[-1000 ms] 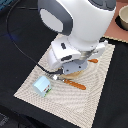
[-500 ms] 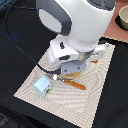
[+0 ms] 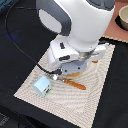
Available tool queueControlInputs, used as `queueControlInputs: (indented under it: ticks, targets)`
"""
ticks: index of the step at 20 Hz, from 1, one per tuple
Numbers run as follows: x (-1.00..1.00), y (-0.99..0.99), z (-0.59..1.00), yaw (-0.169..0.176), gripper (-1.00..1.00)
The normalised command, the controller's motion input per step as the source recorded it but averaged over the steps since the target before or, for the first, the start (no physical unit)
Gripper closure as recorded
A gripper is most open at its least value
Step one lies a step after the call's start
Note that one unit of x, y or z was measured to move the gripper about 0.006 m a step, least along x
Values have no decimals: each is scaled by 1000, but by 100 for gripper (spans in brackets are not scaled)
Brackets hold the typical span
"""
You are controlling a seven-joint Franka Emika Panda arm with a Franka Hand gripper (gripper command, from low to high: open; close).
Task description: Interact with the objects in diverse but meaningful ways.
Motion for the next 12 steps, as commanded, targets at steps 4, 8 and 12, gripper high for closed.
queueControlInputs:
  ticks: [4, 8, 12]
  targets:
    - [-353, 236, -86, 0, -100]
    - [-387, 157, -34, 0, -100]
    - [-674, -130, 212, -33, -100]
